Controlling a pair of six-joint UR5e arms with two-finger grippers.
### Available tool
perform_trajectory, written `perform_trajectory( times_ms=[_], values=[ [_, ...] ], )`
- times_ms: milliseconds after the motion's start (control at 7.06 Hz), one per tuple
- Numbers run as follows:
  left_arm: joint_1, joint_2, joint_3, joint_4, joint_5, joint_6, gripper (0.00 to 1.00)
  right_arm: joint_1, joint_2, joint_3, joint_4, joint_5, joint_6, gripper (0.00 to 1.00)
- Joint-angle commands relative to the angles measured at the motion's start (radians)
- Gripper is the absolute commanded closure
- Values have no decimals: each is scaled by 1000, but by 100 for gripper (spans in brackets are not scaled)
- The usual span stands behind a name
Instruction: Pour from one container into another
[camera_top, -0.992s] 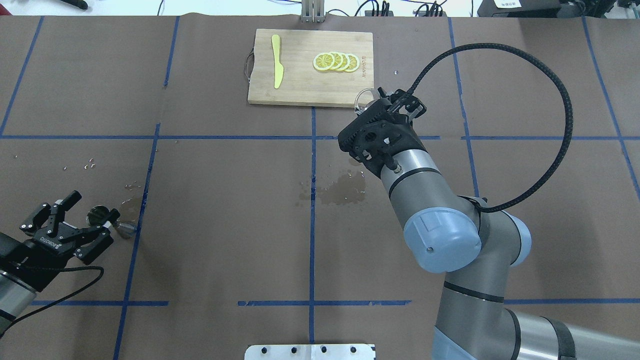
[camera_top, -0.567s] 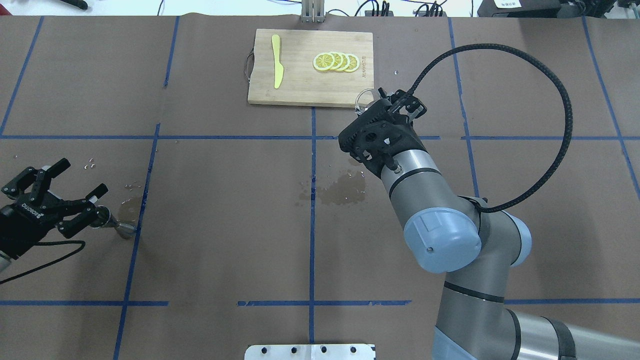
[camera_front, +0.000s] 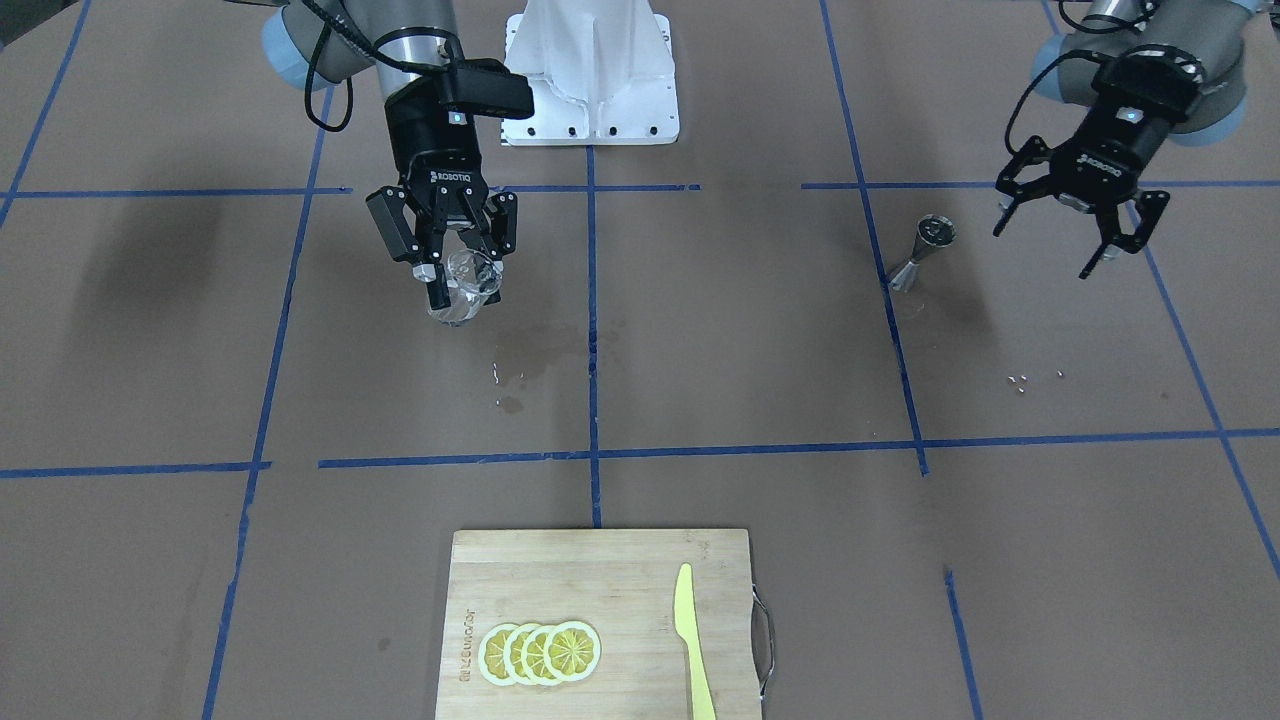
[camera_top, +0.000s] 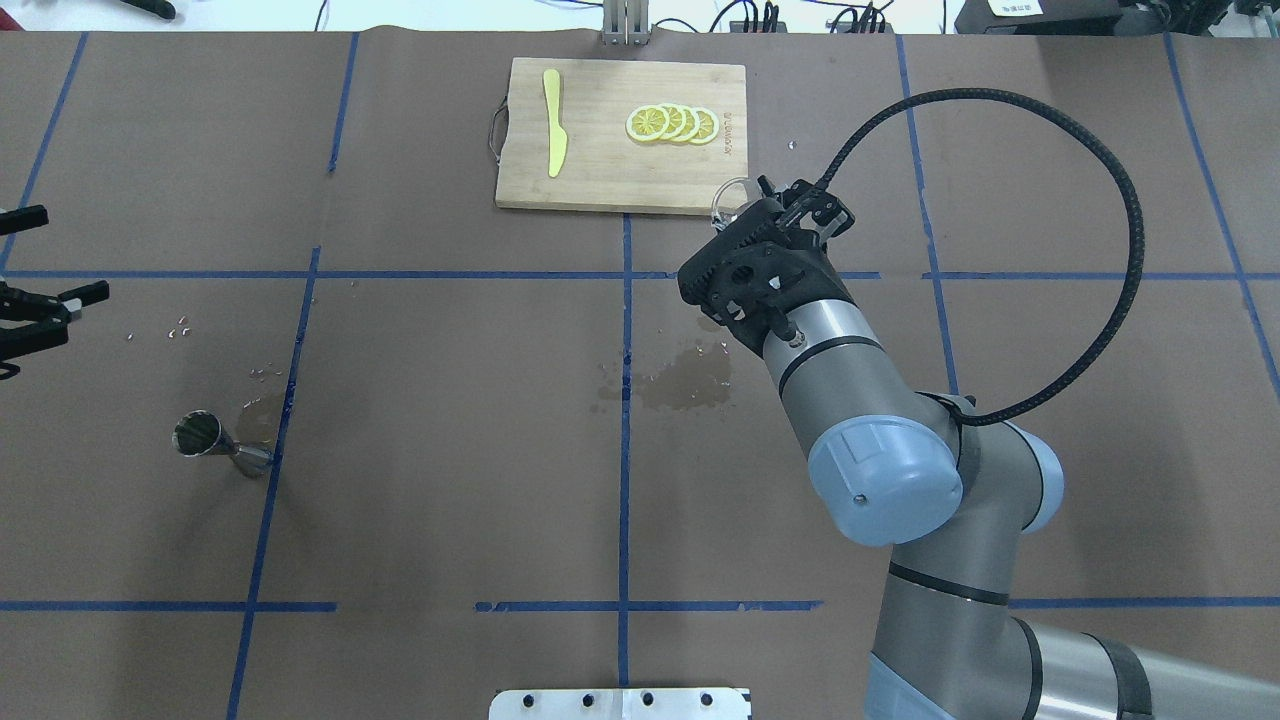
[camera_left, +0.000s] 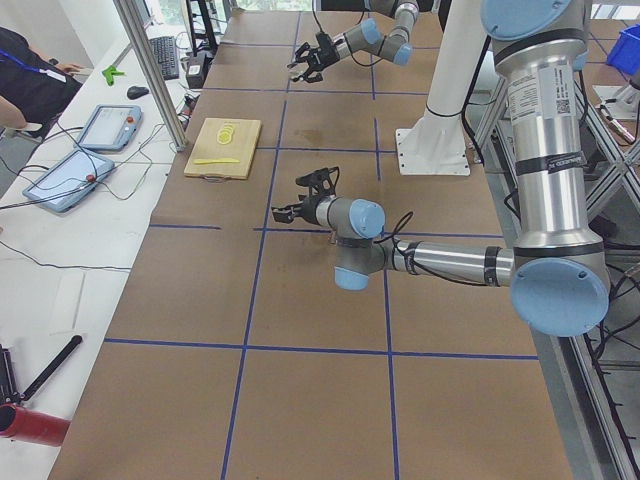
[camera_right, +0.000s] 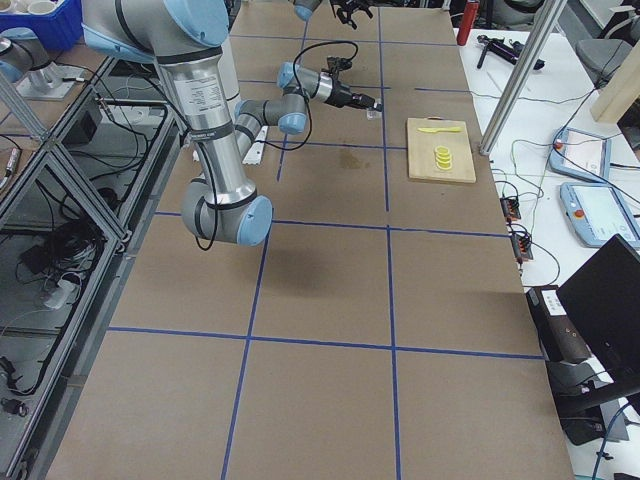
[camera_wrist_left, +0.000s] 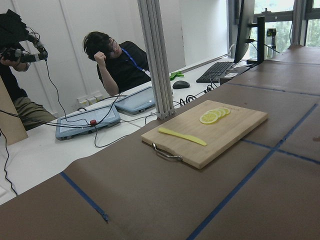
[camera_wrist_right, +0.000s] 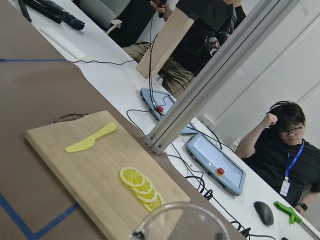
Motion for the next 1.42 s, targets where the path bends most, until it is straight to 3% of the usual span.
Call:
perform_trajectory(
  times_ms=[0,283,709,1134,1275],
  values=[
    [-234,-39,0,284,-252,267,1,0,-4,2,1,-1,0,100],
    [-319,-44,-12,583,-261,531,1,0,-6,0,1,-3,0,100],
    [-426,-45,5,962,-262,564,0,0,-7,-2,1,-3,-2,100],
    [-537,-103,5,1543,-265,560,0,-2,-7,-2,1,-3,-2,100],
    [-538,-102,23,1582,-267,560,0,-2,-7,-2,1,-3,-2,100]
  ],
)
